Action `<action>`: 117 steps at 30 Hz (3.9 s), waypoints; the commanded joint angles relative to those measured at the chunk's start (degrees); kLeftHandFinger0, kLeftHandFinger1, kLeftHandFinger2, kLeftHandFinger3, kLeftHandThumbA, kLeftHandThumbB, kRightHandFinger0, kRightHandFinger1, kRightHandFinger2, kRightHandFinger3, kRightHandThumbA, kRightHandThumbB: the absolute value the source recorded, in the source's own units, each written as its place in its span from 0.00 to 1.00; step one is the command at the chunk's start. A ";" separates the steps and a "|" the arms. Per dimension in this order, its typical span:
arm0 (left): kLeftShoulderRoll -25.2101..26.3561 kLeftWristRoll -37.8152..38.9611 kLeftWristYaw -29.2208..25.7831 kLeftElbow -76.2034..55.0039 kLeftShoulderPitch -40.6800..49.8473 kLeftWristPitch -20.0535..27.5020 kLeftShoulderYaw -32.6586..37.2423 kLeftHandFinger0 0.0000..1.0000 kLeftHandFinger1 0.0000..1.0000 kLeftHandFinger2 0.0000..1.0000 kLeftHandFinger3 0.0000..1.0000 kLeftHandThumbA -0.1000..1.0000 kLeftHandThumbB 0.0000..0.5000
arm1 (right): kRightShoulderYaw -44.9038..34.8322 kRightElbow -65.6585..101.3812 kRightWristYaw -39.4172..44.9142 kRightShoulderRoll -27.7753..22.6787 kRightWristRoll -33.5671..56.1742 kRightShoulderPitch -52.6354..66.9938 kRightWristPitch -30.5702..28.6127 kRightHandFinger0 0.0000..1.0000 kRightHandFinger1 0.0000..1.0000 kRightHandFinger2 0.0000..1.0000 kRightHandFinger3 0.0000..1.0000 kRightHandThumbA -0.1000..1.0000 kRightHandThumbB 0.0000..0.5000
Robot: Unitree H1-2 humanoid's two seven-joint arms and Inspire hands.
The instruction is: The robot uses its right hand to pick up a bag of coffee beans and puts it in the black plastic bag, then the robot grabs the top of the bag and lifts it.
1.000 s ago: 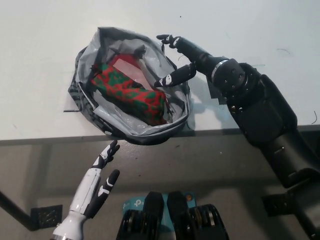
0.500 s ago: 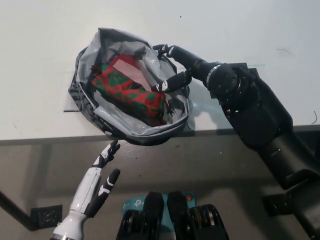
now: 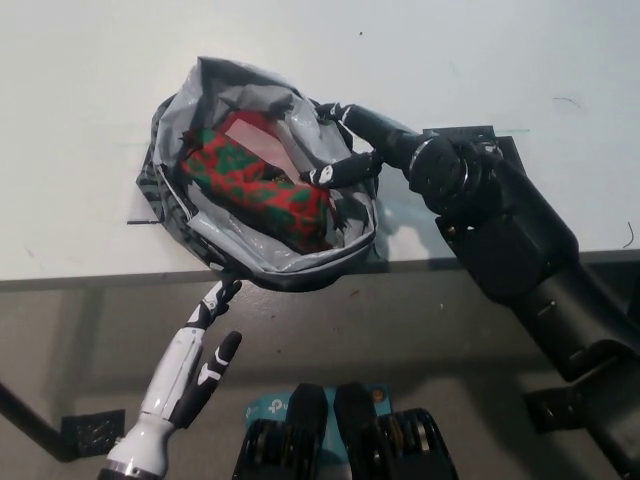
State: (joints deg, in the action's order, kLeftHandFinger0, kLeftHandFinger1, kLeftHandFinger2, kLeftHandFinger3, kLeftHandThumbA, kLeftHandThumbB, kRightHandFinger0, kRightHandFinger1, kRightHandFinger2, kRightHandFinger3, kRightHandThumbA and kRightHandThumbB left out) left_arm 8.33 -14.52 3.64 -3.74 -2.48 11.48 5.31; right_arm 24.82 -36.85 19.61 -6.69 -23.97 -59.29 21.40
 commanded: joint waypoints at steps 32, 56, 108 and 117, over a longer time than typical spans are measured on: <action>0.63 0.06 -0.27 0.26 -3.17 2.57 -0.09 1.00 1.00 1.00 1.00 1.00 0.37 | -33.34 -2.47 -8.27 9.28 27.68 -9.72 5.53 0.00 0.37 0.76 0.81 0.00 0.30; 0.50 -0.22 -0.41 -0.03 -3.11 1.93 -0.22 1.00 1.00 1.00 1.00 1.00 0.36 | -50.41 -0.84 -21.16 17.37 66.88 -11.17 5.53 0.00 0.24 0.72 1.00 0.00 0.14; -0.11 -1.70 -0.88 0.10 -4.30 2.65 0.40 1.00 1.00 1.00 1.00 1.00 0.26 | -36.91 -11.16 -33.07 11.81 62.06 -43.67 5.53 0.00 0.18 0.72 1.00 0.00 0.25; -0.14 -1.31 -0.57 0.44 -3.92 3.01 0.68 1.00 1.00 1.00 1.00 0.97 0.24 | -40.83 -15.37 -35.07 11.29 65.48 -51.31 5.53 0.00 0.08 0.63 1.00 0.00 0.24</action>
State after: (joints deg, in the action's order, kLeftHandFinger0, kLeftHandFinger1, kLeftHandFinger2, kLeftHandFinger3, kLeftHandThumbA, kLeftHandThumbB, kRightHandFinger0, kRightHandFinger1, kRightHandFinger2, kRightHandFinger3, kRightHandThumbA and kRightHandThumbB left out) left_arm 8.27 -15.44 3.63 -1.32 -4.92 12.11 5.46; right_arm -14.31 -53.25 -14.00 5.38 33.65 -85.07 27.05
